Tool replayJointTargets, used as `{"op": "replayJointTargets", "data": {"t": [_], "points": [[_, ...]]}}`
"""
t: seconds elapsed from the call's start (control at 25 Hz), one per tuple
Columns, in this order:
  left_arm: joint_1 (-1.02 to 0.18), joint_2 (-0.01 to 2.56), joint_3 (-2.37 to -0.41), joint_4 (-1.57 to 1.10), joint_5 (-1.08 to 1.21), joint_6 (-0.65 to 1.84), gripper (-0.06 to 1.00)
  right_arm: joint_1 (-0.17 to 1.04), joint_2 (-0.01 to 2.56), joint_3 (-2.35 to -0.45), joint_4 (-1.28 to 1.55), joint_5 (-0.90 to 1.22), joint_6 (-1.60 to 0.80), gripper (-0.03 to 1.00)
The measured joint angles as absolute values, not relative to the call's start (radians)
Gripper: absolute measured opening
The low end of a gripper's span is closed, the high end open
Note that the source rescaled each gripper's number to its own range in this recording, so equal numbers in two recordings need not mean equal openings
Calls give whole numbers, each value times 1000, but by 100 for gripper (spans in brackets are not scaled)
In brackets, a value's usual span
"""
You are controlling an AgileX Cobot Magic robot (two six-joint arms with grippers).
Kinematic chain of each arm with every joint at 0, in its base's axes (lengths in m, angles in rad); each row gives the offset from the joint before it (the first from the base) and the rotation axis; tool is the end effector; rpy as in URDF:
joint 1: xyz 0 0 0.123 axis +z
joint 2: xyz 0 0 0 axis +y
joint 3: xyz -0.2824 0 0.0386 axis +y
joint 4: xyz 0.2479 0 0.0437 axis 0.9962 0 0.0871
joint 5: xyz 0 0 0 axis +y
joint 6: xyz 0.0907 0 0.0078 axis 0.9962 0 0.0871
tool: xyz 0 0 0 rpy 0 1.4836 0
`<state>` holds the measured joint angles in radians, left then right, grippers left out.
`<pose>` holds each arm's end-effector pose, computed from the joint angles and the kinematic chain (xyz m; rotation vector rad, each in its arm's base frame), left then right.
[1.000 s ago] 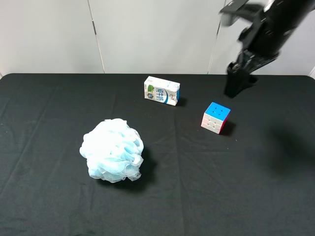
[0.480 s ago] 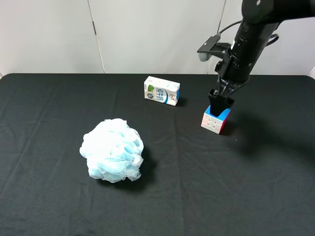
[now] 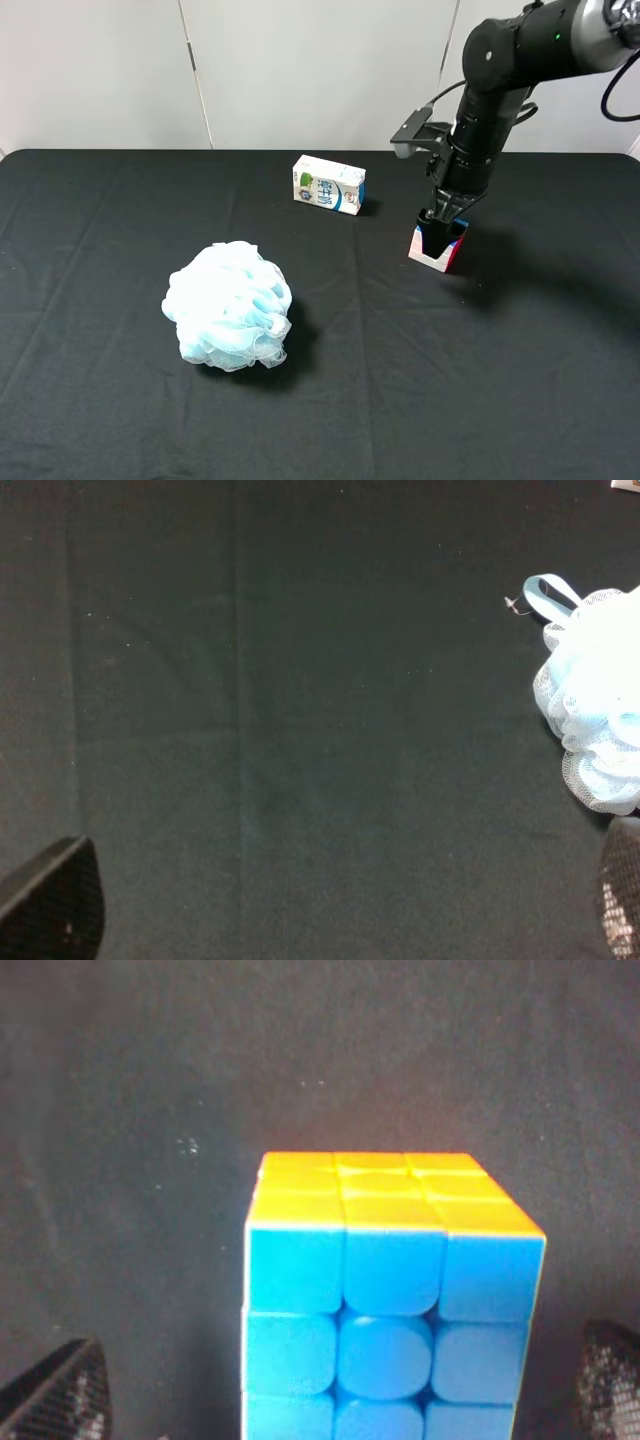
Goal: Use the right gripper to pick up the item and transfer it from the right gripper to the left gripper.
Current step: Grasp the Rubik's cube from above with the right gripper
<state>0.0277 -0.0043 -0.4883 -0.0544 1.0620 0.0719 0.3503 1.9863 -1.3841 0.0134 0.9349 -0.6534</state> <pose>-0.0042 -0.0044 0.2739 0.0477 2.0512 -0.0033 0.3652 0.1345 0.1710 -1.4433 2.6532 -0.0108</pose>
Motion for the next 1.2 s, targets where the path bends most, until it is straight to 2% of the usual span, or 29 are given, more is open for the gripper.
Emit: {"op": "replayJointTargets", "data": {"t": [0.84, 1.2], "points": [[28, -4, -488, -54, 1062, 72, 96, 350, 2066, -1385, 15, 840, -641, 99], [28, -4, -488, -54, 1062, 72, 96, 289, 2066, -1385, 87, 839, -638, 99]]}}
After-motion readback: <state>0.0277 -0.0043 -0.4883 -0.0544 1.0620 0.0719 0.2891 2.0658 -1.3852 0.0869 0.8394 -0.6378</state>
